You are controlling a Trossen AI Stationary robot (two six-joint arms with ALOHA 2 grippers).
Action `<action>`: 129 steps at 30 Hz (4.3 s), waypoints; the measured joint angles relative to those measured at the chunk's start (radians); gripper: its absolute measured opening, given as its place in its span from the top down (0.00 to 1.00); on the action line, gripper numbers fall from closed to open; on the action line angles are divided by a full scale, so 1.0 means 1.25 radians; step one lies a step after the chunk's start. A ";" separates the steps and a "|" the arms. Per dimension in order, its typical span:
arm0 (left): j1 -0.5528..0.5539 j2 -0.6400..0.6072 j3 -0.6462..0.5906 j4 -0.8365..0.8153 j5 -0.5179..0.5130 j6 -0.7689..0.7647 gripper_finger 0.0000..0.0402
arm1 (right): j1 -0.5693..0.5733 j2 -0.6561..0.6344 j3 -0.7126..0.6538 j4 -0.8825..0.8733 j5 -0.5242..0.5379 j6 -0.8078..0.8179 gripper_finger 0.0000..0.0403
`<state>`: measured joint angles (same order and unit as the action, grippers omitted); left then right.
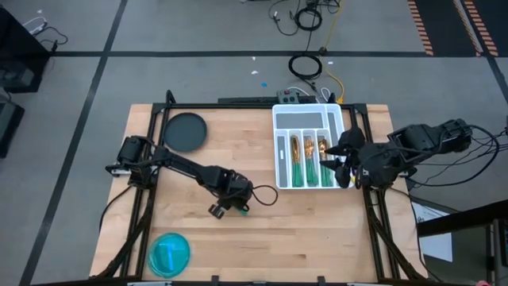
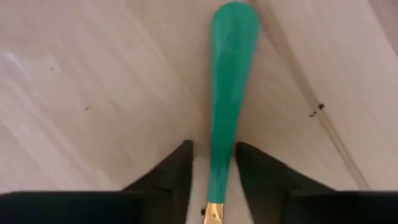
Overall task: Sort silverware
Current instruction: Put the green knife into the white silverware organizer
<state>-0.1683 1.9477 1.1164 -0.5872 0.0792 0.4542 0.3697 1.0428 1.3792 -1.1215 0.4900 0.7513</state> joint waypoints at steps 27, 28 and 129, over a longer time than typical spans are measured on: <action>-0.003 -0.191 0.001 -0.055 -0.035 -0.053 1.00 | 0.137 -0.126 0.000 -0.033 0.023 0.083 0.51; -0.002 -0.200 0.000 -0.062 -0.037 -0.064 1.00 | 0.137 -0.127 0.000 -0.036 0.039 0.084 0.51; -0.197 -1.025 0.003 -0.314 -0.444 -0.527 0.86 | -0.308 0.858 0.159 0.517 -0.336 -0.297 0.99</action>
<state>-0.4149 0.6662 1.1206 -0.9803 -0.4763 -0.2047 -0.0151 2.1153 1.5776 -0.4748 0.0698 0.3802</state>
